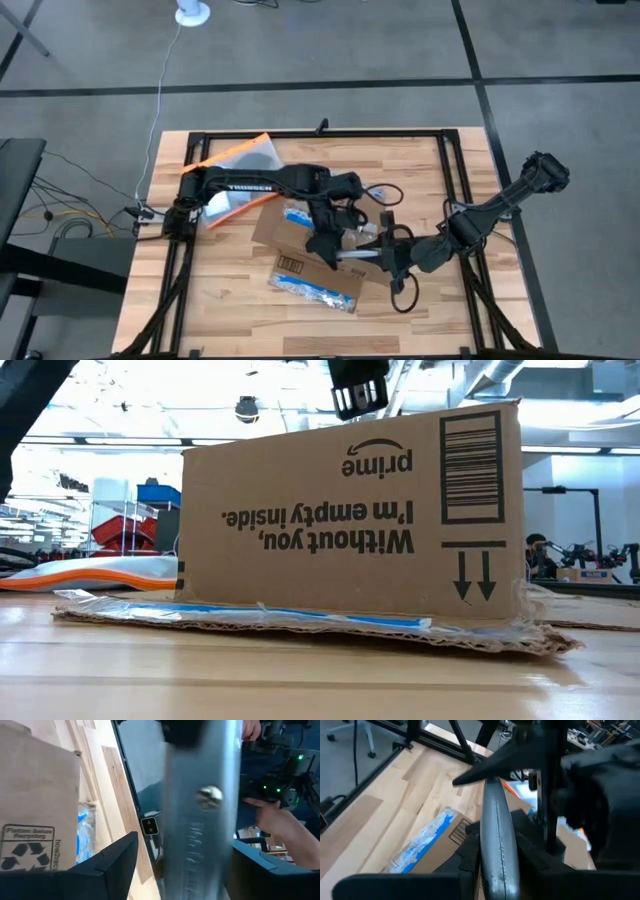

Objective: Unpack boxes
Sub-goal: Break down the box using the silver cutter until it is completely flat

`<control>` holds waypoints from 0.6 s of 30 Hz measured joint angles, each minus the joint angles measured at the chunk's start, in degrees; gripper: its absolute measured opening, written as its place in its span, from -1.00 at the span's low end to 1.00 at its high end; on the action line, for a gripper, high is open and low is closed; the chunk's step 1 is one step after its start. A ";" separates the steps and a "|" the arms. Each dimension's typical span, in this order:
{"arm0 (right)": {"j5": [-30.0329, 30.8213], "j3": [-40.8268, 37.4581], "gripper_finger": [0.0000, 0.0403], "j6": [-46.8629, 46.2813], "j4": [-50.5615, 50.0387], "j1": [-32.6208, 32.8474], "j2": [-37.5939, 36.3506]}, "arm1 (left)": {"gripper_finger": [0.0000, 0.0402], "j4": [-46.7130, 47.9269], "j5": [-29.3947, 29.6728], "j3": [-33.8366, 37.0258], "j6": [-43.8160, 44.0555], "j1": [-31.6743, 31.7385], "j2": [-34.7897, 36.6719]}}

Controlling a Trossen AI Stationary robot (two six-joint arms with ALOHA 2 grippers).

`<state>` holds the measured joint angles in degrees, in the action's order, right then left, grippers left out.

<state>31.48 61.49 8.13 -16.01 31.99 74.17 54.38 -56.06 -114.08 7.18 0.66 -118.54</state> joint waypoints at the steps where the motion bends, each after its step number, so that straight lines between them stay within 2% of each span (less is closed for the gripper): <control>1: -0.35 -0.01 -0.71 0.08 -0.38 -0.01 0.00 | 0.16 -0.06 -0.36 0.00 0.01 0.06 0.00; 8: -1.07 -0.02 -0.71 0.36 -0.61 -0.02 0.02 | 0.10 0.25 -0.81 0.00 -1.28 0.72 0.09; 14: -1.27 -0.02 -0.71 0.52 -1.22 -0.01 0.02 | -0.06 0.24 -3.03 0.00 -2.44 0.99 0.09; 18: -1.47 -0.02 -0.71 0.52 -0.90 -0.02 0.02 | -0.25 0.17 -4.07 0.00 -5.01 1.01 0.09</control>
<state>30.01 61.48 8.64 -16.91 31.97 74.19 54.55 -60.13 -114.08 2.17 1.66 -118.45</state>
